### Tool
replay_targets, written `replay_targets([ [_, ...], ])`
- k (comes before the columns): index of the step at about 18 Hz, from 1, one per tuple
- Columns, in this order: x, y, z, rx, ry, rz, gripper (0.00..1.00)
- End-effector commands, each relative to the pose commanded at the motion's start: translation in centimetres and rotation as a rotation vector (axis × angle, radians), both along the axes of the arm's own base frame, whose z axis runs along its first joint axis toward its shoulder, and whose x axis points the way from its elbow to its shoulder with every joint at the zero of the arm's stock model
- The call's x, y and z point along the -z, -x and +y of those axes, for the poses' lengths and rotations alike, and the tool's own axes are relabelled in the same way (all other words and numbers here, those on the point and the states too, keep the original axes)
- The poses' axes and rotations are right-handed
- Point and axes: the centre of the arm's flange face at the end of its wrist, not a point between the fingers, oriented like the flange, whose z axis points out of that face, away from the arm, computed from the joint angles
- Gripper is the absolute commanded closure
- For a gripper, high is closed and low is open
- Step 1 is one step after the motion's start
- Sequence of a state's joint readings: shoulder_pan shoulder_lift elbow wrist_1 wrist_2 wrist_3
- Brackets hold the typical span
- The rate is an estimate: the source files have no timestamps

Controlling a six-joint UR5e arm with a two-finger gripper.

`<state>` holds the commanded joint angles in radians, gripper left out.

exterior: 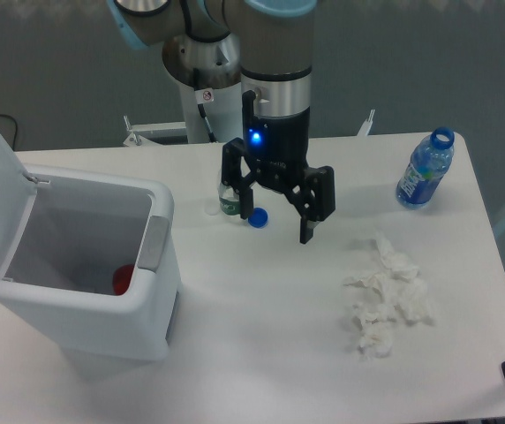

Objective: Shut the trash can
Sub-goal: 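Raise the gripper up and away from the small bottle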

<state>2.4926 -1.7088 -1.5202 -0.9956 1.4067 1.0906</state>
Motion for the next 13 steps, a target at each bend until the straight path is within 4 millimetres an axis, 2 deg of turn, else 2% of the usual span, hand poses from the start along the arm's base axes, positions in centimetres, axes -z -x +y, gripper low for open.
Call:
replay_targets([
  [6,-1.2,0.2,0.0,0.004,-0.014,0.023,0.00],
  [13,-1.8,-1.4,0.0,0.019,-0.025,0.033,0.00],
])
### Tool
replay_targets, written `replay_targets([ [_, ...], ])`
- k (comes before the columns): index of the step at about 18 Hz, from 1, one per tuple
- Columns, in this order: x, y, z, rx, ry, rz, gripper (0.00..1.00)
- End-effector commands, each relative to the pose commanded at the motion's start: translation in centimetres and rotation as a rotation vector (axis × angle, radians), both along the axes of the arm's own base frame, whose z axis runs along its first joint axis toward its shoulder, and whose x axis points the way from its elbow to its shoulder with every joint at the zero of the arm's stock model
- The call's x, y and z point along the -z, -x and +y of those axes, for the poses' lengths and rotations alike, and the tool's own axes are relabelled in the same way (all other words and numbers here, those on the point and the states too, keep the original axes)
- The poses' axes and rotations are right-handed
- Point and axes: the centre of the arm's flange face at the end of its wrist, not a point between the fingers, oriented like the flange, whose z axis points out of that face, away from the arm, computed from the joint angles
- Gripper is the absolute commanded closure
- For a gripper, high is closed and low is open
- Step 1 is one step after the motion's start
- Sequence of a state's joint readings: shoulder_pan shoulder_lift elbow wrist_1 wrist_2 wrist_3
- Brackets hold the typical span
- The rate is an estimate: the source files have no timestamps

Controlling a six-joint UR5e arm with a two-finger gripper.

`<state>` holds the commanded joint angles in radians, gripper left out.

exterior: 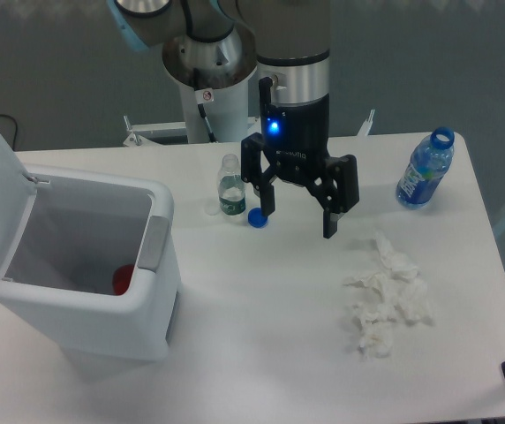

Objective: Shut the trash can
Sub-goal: 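Raise the gripper up and away from the small bottle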

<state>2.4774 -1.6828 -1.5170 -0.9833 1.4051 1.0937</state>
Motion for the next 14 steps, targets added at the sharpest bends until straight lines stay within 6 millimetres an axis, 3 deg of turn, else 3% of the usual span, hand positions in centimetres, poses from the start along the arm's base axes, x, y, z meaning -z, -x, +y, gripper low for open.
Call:
replay_targets([
  [3,0.9,-1.3,-0.8,0.006,0.011,-0.012,0.00],
  [7,-0.1,-2.9,-2.3,0.001,0.005,0.001,0.00],
  [11,0.5,-5.7,-4.4,-0.010,0.027,-0.011,0.00],
  [14,-0.3,-8.1,-6.3,-0.024,0.076,-0.034,0.00],
])
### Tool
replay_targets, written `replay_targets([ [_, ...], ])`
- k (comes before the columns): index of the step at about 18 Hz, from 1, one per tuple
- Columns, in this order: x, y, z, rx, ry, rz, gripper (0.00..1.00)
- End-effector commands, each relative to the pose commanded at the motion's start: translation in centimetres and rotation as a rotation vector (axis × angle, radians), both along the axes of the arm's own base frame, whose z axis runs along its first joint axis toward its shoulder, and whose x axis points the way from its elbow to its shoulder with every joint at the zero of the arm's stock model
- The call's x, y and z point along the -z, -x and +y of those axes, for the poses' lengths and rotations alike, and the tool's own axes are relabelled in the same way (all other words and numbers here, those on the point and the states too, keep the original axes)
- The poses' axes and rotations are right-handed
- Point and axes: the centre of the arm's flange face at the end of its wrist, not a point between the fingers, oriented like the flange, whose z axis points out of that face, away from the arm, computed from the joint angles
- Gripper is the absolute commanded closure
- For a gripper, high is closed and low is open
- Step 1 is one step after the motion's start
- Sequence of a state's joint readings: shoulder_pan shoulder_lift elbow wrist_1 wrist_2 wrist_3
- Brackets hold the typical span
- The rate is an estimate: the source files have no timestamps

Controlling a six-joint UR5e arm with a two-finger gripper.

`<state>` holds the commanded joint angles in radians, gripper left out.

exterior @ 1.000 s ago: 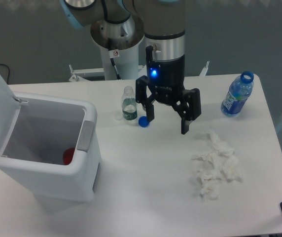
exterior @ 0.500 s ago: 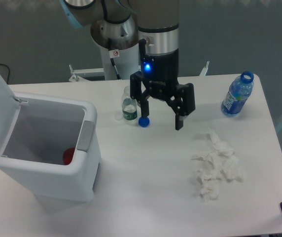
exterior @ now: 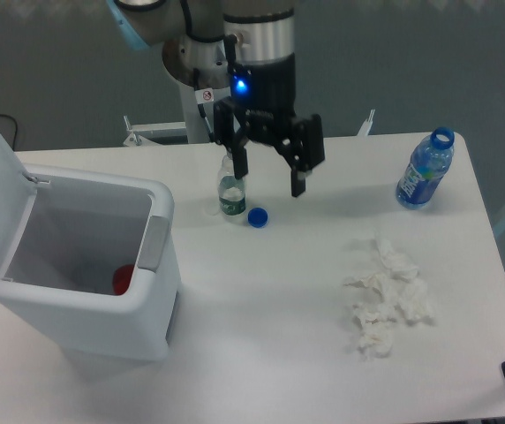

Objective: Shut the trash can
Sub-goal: 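Raise the gripper up and away from the small bottle, then move the gripper over toward the trash can's raised lid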

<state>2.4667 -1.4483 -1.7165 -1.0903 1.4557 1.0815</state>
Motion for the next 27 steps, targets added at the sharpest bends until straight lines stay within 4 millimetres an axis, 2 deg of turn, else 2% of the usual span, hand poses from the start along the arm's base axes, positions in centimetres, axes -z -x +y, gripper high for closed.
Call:
replay_targets([
  [5,-2.5,-5.3,-0.6,-0.062,-0.036,-0.056,0.00],
  [8,-3.6,-9.9,0.2,-0.081,-0.075,-0.103,0.00],
  [12,-4.6,-14.5,1.2,-0.054,-0.119,-0.154,0.00],
  [16,-6.1,-17.6,0.9,-0.024,-0.172,-0.189,0.00],
  [19,-7.0,-18.9,1.2,0.019,-0.205,-0.217,0.00],
  [25,-6.9,-21.6,2.3,0.110,-0.227,-0.290,0.00],
  [27,-6.4,-22.8,3.4,0.155,-0.229,-0.326,0.00],
])
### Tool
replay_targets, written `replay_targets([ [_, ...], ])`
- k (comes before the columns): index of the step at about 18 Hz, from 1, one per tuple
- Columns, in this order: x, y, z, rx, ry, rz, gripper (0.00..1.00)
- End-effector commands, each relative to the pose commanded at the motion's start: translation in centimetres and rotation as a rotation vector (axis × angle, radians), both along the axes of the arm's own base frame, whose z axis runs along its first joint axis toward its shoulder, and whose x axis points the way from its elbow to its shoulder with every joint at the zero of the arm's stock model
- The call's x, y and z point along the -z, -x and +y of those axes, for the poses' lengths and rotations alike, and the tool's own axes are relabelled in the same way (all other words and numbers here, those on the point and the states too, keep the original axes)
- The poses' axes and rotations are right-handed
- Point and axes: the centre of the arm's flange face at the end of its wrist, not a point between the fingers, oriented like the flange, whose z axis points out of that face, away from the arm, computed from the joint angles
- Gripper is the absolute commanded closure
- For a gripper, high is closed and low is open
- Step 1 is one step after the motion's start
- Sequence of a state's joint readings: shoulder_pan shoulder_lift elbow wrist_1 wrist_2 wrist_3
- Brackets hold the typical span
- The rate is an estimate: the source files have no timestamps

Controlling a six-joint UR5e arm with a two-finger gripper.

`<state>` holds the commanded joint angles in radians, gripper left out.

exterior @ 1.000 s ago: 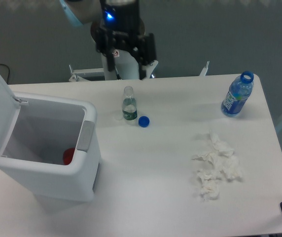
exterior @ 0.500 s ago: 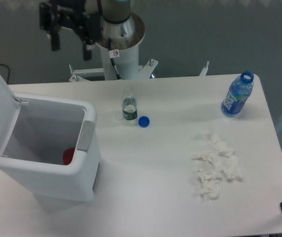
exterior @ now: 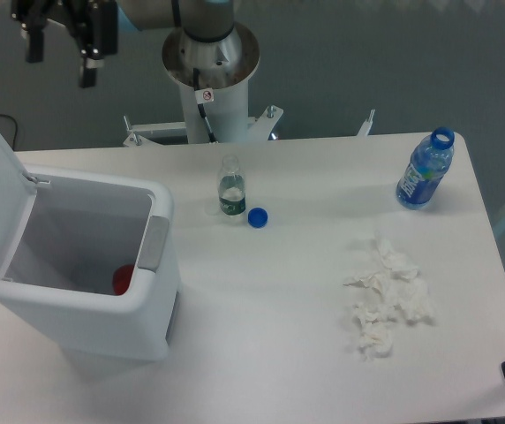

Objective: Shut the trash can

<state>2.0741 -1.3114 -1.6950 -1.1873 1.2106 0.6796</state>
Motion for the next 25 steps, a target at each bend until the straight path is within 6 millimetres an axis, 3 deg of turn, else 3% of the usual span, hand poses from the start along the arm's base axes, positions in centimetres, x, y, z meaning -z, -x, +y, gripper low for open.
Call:
replay_targets([
  [8,-0.2,-4.6,1.8,0.158,-0.043,-0.090,0.00],
  [13,1.0,-6.6,6.1,0.232,-0.035,-0.098,0.00],
  [19,0.8,-9.1,6.3,0.284,-0.049,-0.090,0.00],
  [23,0.8,-9.1,7.2,0.287,-0.050,-0.089,0.00],
  [25,1.1,-8.6,8.8,0.282,-0.074,-0.071,0.00],
])
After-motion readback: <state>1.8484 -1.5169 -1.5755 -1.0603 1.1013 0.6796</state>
